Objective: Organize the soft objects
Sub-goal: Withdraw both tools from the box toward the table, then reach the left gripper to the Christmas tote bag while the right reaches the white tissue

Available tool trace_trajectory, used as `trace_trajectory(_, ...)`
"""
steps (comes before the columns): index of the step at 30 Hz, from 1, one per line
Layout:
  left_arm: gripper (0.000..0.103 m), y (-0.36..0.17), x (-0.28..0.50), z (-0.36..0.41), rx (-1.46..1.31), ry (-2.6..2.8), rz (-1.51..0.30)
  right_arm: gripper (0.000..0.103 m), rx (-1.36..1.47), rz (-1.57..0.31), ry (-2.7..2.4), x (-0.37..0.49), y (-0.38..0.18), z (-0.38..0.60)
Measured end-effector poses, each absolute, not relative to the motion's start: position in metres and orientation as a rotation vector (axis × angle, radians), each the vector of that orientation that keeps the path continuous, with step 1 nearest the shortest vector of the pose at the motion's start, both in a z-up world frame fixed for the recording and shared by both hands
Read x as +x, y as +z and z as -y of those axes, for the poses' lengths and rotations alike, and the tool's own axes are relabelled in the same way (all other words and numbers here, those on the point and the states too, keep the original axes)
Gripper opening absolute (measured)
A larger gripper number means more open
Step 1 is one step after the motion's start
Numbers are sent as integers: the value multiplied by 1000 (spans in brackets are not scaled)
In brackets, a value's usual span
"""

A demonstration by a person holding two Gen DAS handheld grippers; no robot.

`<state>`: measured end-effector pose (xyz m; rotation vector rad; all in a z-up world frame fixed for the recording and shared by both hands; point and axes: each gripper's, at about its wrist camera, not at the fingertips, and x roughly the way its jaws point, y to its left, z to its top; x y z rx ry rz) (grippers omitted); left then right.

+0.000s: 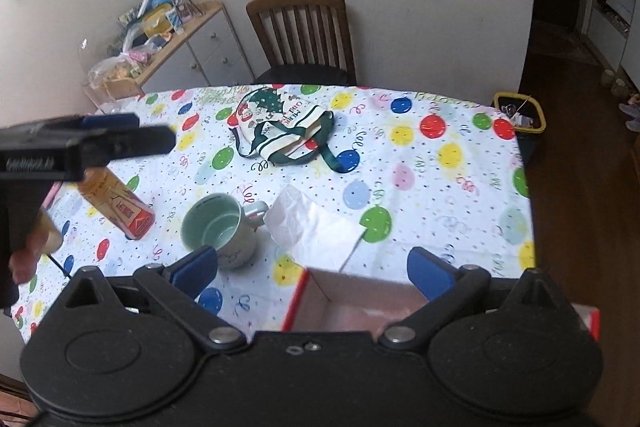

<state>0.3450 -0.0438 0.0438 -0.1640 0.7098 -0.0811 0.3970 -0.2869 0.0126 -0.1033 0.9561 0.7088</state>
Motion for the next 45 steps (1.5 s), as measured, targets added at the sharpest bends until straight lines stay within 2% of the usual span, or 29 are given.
trace_trajectory(21,103,-64,513,-62,-346,193,-974,98,-529,-1134,908,466,-78,170)
trace_trajectory(31,102,-121,544,-88,-426,269,-1053,91,-721,-1213,1016,485,-122,134)
trace_trajectory(40,102,-147,557,-90,-439,304,-1070,86,-752,-1249,1048,495,-147,124)
trace_trajectory(45,96,-154,558,-91,-448,354,-1063,81,-817,-1201,1058,487,-152,120)
